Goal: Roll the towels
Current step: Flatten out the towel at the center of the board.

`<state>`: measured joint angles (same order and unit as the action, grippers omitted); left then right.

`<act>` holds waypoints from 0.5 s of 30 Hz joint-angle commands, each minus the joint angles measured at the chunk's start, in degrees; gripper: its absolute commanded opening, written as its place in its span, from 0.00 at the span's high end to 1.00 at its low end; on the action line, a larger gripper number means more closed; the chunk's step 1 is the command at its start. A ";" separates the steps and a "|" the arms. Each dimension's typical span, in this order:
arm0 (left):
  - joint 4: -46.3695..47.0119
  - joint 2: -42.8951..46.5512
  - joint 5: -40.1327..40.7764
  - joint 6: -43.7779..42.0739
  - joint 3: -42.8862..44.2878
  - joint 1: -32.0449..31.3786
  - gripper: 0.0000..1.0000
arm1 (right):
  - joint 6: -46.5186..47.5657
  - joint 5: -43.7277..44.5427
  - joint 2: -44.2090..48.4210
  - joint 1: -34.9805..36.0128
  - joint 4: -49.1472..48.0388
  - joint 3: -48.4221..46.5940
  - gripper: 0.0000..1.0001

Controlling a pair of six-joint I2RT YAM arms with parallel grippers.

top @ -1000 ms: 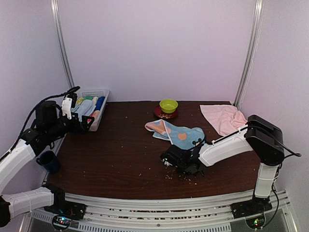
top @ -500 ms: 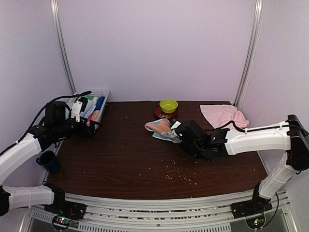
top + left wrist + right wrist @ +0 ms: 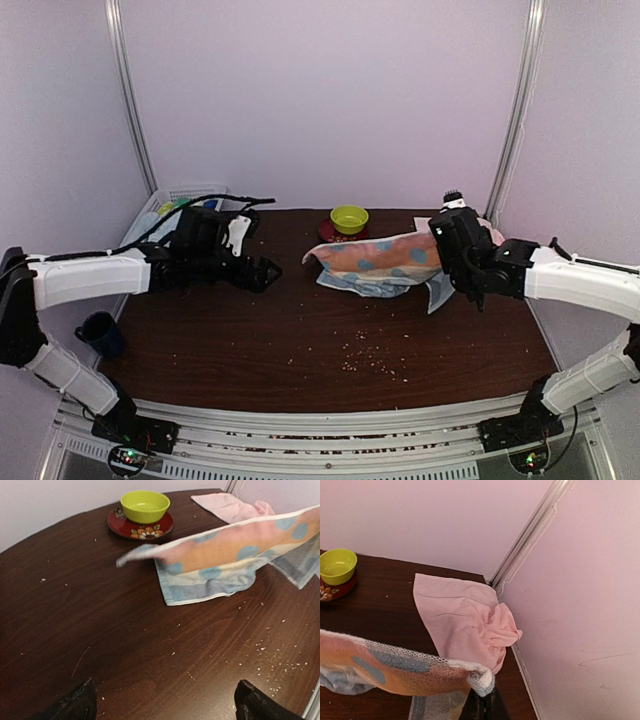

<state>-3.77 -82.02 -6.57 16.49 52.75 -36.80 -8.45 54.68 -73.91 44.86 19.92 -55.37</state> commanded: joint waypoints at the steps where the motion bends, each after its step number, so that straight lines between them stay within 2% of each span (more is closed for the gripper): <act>1: 11.35 -10.08 0.03 -0.58 3.67 -0.44 0.02 | -4.22 7.21 4.42 -1.90 -1.30 3.04 1.00; 8: 17.85 -22.52 -5.07 -9.21 10.47 -0.86 0.07 | -5.86 9.47 1.68 -2.74 -1.44 3.88 1.00; 13: 20.63 -26.70 -9.43 -20.75 13.17 -1.15 0.10 | -6.27 9.34 0.20 -3.43 -2.19 4.81 1.00; 15: 20.56 -27.53 -8.80 -26.50 14.26 -1.81 0.11 | -6.67 9.47 0.24 -3.91 -2.08 4.84 1.00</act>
<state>11.31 -108.12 -12.56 2.74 64.23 -37.41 -13.54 61.60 -73.56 41.93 18.52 -51.11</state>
